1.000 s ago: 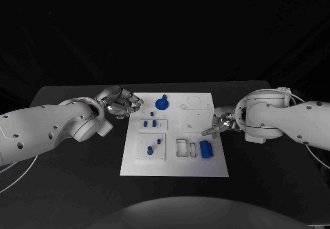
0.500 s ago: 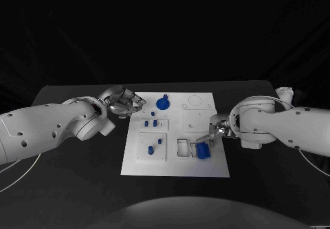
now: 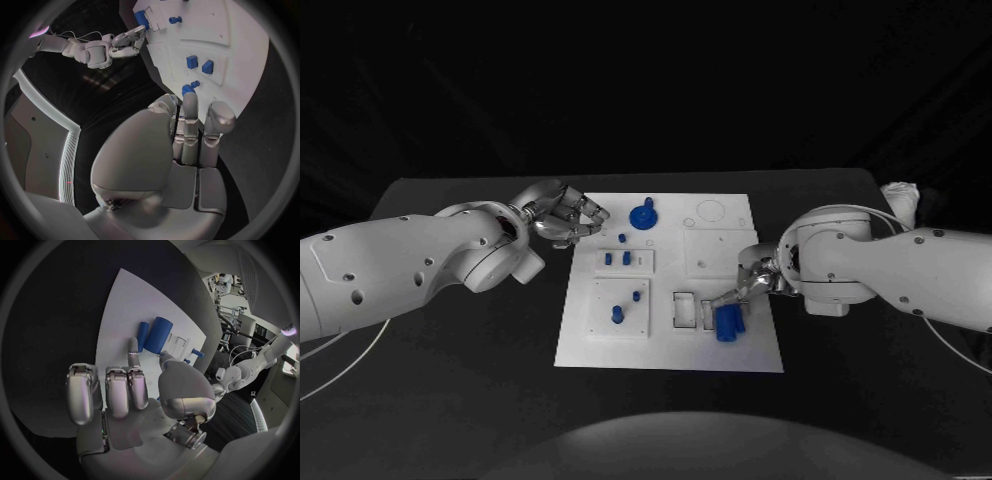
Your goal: Assemble the parts on the task board
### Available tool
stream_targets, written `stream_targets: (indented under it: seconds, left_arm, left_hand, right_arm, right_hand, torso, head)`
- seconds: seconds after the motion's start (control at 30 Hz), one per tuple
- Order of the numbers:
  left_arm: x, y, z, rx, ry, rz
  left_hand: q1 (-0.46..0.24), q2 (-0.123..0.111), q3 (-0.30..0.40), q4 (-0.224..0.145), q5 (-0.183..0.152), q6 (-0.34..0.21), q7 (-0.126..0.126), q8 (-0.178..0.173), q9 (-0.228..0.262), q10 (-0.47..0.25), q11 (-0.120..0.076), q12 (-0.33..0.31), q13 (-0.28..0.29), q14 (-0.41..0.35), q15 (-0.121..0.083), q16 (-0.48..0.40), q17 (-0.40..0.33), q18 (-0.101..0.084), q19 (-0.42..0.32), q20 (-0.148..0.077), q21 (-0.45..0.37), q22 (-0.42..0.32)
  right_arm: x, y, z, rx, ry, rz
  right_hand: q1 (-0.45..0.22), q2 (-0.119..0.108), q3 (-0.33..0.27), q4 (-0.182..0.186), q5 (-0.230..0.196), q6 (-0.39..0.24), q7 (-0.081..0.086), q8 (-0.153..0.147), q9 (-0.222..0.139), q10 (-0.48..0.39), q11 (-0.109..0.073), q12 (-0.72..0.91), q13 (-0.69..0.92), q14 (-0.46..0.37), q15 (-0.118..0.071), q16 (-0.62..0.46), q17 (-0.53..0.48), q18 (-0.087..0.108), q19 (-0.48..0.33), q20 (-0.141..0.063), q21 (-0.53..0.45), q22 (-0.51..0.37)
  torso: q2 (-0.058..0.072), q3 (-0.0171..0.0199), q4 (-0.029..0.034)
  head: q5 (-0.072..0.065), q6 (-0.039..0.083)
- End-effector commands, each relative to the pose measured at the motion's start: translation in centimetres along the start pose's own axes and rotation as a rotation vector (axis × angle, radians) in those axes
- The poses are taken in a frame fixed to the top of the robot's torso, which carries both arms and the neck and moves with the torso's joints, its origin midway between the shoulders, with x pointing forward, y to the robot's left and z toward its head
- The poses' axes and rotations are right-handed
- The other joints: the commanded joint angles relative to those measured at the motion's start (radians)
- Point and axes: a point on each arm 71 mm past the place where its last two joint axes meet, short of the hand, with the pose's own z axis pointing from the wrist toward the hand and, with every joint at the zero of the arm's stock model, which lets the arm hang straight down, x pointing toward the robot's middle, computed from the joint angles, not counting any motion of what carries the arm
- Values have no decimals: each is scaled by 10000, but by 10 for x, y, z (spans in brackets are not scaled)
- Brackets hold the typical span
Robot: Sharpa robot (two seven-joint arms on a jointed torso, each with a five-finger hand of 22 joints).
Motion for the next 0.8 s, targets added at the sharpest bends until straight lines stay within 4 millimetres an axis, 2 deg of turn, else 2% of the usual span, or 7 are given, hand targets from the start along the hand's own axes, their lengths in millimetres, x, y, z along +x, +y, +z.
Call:
stream_targets:
  seconds: [0.03,0.33,0.47,0.63,0.8]
  left_arm:
    - [2,0,0,-74,243,-39]
    - [2,0,0,-135,291,-32]
    - [2,1,0,-167,305,-33]
    - [2,2,-1,-232,304,-36]
    - [2,2,-1,-266,311,-33]
  left_hand:
    - [-55,-43,44,37,43,13,78,31,0,-8,-28,45,16,-63,35,51,-21,197,-41,15,-27,1235]
    - [-61,-39,45,36,43,27,88,39,4,-1,-32,53,17,-65,37,54,-23,197,-42,16,-26,1236]
    - [-69,-29,50,36,46,45,98,49,7,11,-34,68,19,-67,41,59,-27,199,-48,19,-35,1233]
    - [-76,-11,59,38,50,53,104,53,8,19,-34,79,20,-70,45,64,-31,199,-49,23,-35,1233]
    - [-76,-11,59,38,50,53,104,53,9,19,-34,79,20,-70,45,64,-31,199,-49,23,-35,1233]
  right_arm:
    - [3,1,0,-28,86,56]
    - [5,5,-5,-286,-42,448]
    - [4,6,-6,-333,-119,510]
    - [-2,3,-14,-328,-407,569]
    - [-9,3,-23,-411,-600,600]
  right_hand:
    - [102,1,31,-148,81,175,-34,32,76,1049,-106,37,2631,1045,-119,34,2633,0,460,-71,-20,2241]
    - [120,40,15,-231,155,359,-112,146,248,1049,-178,37,2631,1045,-176,34,2633,-3,472,-119,-15,2245]
    - [73,75,-1,-210,117,362,-124,156,296,1049,-192,37,2631,1045,-191,34,2633,1,466,-134,-31,2240]
    - [-45,95,-76,-160,-40,334,-135,158,402,1049,-212,37,2631,1045,-210,34,2633,4,463,-159,-49,2235]
    - [-20,124,-65,-181,-24,354,-146,172,437,1049,-218,37,2631,1045,-216,34,2633,-4,479,-166,-21,2246]
  torso:
    - [11,14,-17]
    - [10,20,-32]
    - [14,28,-40]
    - [22,32,-49]
    - [15,36,-61]
  head:
    - [41,0]
    - [53,0]
    - [100,0]
    - [153,0]
    - [168,0]
